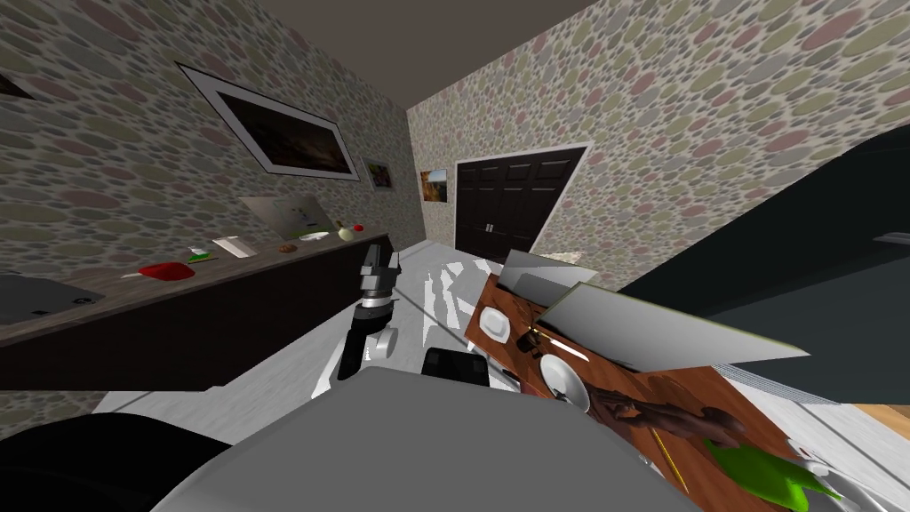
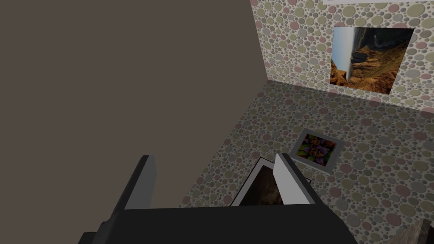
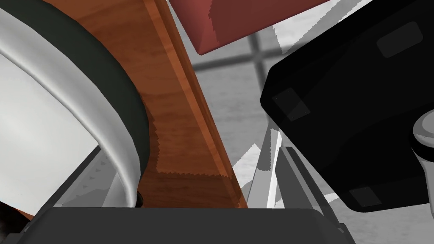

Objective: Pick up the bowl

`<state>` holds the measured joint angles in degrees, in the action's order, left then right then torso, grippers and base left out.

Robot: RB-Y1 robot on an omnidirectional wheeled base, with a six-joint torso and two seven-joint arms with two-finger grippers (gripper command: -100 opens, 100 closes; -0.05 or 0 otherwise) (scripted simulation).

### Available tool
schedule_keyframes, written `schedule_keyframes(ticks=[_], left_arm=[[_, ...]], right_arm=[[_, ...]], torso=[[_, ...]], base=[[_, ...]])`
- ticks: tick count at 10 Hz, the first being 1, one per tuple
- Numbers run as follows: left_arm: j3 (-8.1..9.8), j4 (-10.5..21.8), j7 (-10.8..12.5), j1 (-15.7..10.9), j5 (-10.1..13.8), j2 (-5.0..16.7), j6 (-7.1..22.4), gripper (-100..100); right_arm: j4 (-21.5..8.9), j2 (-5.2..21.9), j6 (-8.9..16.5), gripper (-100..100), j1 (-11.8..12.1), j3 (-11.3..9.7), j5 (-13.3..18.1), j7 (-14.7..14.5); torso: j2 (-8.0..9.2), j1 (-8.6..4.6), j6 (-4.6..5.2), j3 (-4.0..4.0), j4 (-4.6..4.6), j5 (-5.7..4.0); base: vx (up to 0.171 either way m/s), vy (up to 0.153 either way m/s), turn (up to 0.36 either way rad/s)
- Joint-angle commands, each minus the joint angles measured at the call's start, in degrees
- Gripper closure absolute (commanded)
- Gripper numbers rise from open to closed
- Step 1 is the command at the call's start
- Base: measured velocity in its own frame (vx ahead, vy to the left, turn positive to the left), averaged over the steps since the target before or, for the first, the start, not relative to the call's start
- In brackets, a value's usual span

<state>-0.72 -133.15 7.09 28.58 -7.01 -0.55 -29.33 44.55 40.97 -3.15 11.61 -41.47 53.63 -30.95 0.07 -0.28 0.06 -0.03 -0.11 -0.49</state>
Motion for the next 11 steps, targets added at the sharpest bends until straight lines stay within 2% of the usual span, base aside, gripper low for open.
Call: schedule_keyframes(ticks=[1, 5, 6, 7, 9, 10, 11], left_arm=[[0.00, 0.0, 0.0, 0.0, 0.0, 0.0, 0.0, 0], [0.00, 0.0, 0.0, 0.0, 0.0, 0.0, 0.0, 0], [0.00, 0.0, 0.0, 0.0, 0.0, 0.0, 0.0, 0], [0.00, 0.0, 0.0, 0.0, 0.0, 0.0, 0.0, 0], [-0.01, 0.0, 0.0, 0.0, 0.0, 0.0, 0.0, 0], [-0.01, 0.0, 0.0, 0.0, 0.0, 0.0, 0.0, 0], [-0.01, 0.0, 0.0, 0.0, 0.0, 0.0, 0.0, 0]], right_arm=[[0.0, 0.0, 0.0, 100, 0.0, 0.0, 0.0, 0.0], [0.0, 0.7, 0.5, 100, -0.5, 0.5, 0.0, 0.0], [0.0, 0.7, 0.5, 0, -0.5, 0.5, 0.0, 0.0], [1.6, 2.0, -0.6, 100, 0.4, -0.7, -0.3, 0.9], [3.1, 4.6, -2.1, 100, 0.8, -0.5, -0.5, 1.4], [2.6, 4.1, -1.5, 100, 0.6, -0.8, -0.5, 1.5], [2.7, 4.2, -1.7, 0, 0.6, -0.7, -0.5, 1.5]], torso=[[0.00, 0.00, 0.00, 0.00, 0.00, 0.00], [0.08, -0.06, 0.20, -0.11, -0.30, -0.57], [0.08, -0.07, 0.20, -0.11, -0.30, -0.58], [0.07, -0.08, 0.20, -0.12, -0.31, -0.58], [0.05, 0.16, 0.24, -0.14, -0.34, -0.52], [0.05, 0.24, 0.21, -0.14, -0.33, -0.52], [0.04, 0.11, 0.19, -0.14, -0.33, -0.56]], base=[[0.001, -0.009, 0.008], [-0.001, -0.002, 0.007], [0.000, 0.000, 0.000], [0.020, 0.030, -0.109], [0.011, 0.078, -0.088], [0.003, 0.038, -0.014], [0.000, 0.008, 0.001]])
